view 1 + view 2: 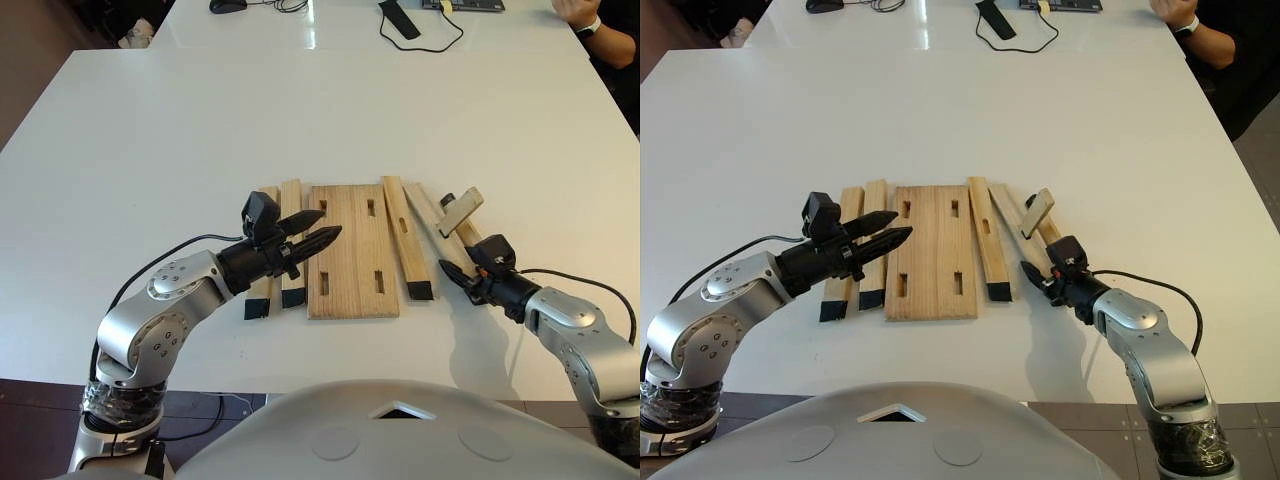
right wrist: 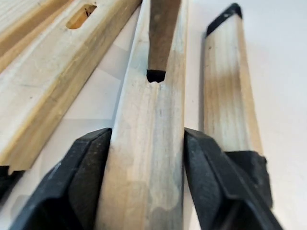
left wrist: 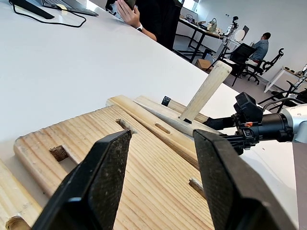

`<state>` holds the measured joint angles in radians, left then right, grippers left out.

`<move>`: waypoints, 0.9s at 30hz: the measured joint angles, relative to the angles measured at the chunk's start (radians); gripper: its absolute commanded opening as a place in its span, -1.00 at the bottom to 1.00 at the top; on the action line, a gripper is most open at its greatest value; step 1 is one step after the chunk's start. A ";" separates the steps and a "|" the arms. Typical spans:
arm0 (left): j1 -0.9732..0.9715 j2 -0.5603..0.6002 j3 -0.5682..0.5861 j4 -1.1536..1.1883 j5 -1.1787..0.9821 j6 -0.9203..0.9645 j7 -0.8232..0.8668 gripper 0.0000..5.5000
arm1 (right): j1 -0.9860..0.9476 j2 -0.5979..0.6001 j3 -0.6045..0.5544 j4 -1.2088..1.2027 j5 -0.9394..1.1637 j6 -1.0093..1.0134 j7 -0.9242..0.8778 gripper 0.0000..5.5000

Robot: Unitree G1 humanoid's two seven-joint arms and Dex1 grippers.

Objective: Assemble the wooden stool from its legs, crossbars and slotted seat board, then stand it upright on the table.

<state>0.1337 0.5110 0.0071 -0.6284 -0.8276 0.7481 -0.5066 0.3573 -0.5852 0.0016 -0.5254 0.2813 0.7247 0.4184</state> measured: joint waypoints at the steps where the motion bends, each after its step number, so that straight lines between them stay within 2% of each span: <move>1: 0.001 0.000 0.000 -0.001 0.000 0.000 0.002 -0.13 | -0.001 0.001 -0.002 0.001 0.001 0.003 0.000 -0.25; 9: -0.009 0.016 0.008 0.009 0.001 0.004 -0.004 -0.13 | -0.031 0.146 -0.095 0.023 0.114 0.038 -0.032 -0.25; 14: -0.117 0.070 0.070 0.084 -0.018 0.017 -0.051 0.12 | -0.132 0.189 -0.158 -0.054 0.225 -0.033 0.016 -0.25; 20: -0.308 0.076 0.108 0.158 -0.142 0.068 -0.126 0.12 | -0.232 0.187 -0.174 -0.186 0.481 -0.048 0.120 -0.25; 27: -0.461 0.074 0.187 0.204 -0.512 0.179 -0.197 0.12 | -0.382 0.073 -0.188 -0.203 0.824 0.034 0.235 -0.25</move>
<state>-0.3270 0.5845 0.1938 -0.4245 -1.3391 0.9268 -0.7035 -0.0248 -0.5118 -0.1868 -0.7288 1.1050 0.7586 0.6533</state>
